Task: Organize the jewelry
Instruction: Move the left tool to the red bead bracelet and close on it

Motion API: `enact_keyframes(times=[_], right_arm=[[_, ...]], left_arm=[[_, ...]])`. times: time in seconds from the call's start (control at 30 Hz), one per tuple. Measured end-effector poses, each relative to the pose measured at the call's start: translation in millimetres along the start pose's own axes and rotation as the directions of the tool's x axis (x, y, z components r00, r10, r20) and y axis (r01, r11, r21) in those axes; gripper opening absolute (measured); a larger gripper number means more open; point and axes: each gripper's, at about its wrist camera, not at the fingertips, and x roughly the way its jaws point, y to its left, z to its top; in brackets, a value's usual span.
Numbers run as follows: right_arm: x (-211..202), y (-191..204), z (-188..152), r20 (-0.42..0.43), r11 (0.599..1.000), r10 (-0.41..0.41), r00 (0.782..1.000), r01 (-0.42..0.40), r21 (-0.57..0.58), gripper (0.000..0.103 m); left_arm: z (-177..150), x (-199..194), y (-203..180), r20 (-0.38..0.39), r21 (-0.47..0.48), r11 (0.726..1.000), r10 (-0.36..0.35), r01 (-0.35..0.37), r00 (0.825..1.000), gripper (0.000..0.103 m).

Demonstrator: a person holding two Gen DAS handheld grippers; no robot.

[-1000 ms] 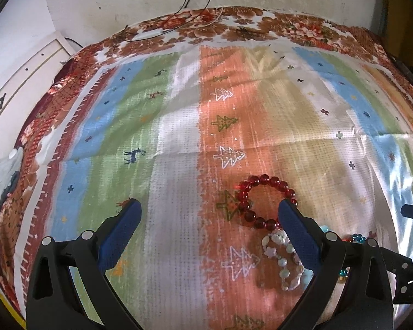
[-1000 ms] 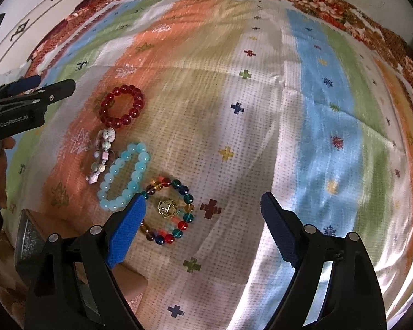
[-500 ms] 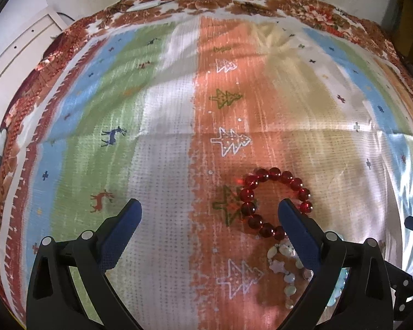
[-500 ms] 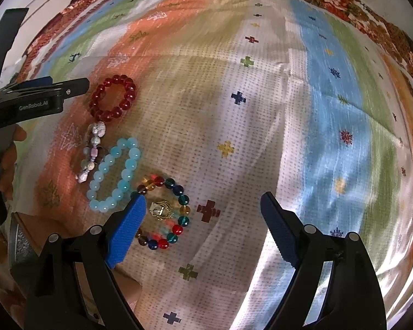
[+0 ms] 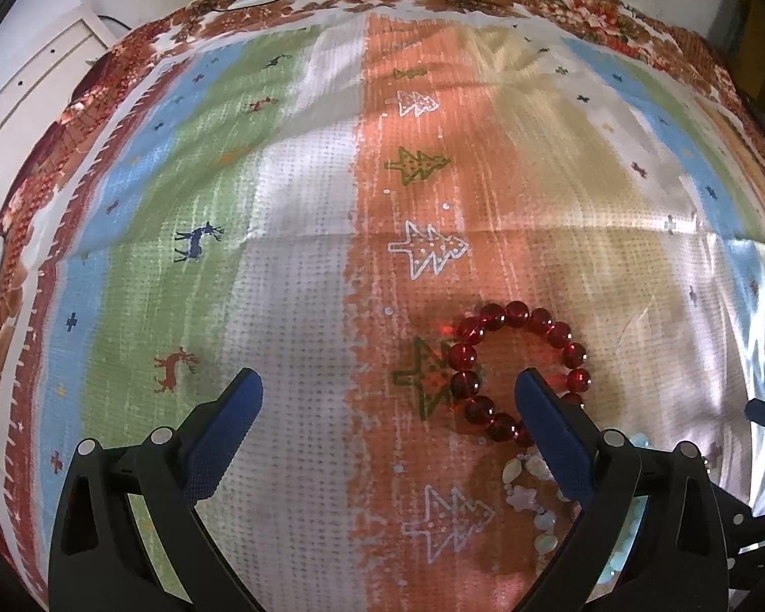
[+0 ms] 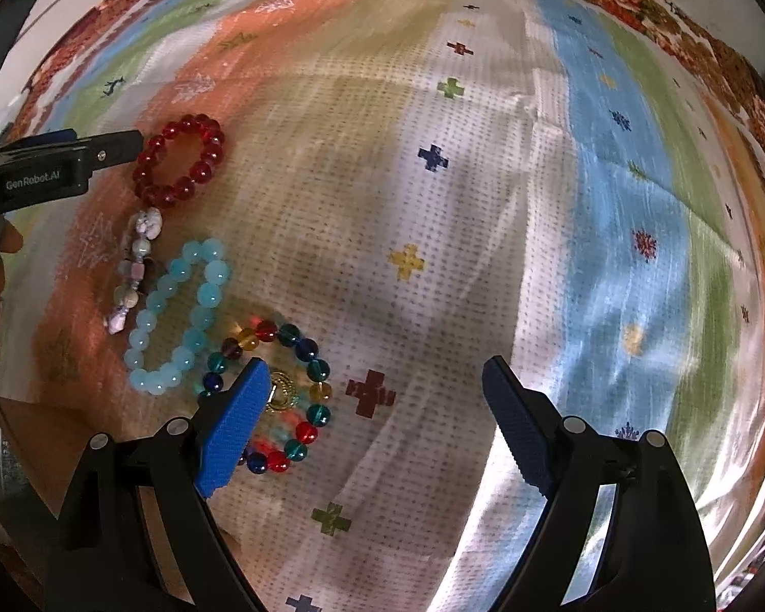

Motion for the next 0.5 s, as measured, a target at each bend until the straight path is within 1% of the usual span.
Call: enact_keyframes(times=[0.1,0.3,0.5], right_arm=[[5,-1,3,-0.007,1.0,0.012,1.0,-0.012,0.019,0.085],[11,1,8,-0.007,1.0,0.0,1.0,0.0,-0.006,0.085],[13,0,8,-0.001,1.0,0.013,1.0,-0.013,0.004,0.085]], left_arm=[[1,7,-1,-0.014,0.009,1.0,0.009,-0.009,1.0,0.097],[-3,14,-2,-0.022,0.032,0.999,0.02,-0.02,1.0,0.097],[2,19,-2,-0.019,0.008,1.0,-0.008,0.008,1.0,0.096]])
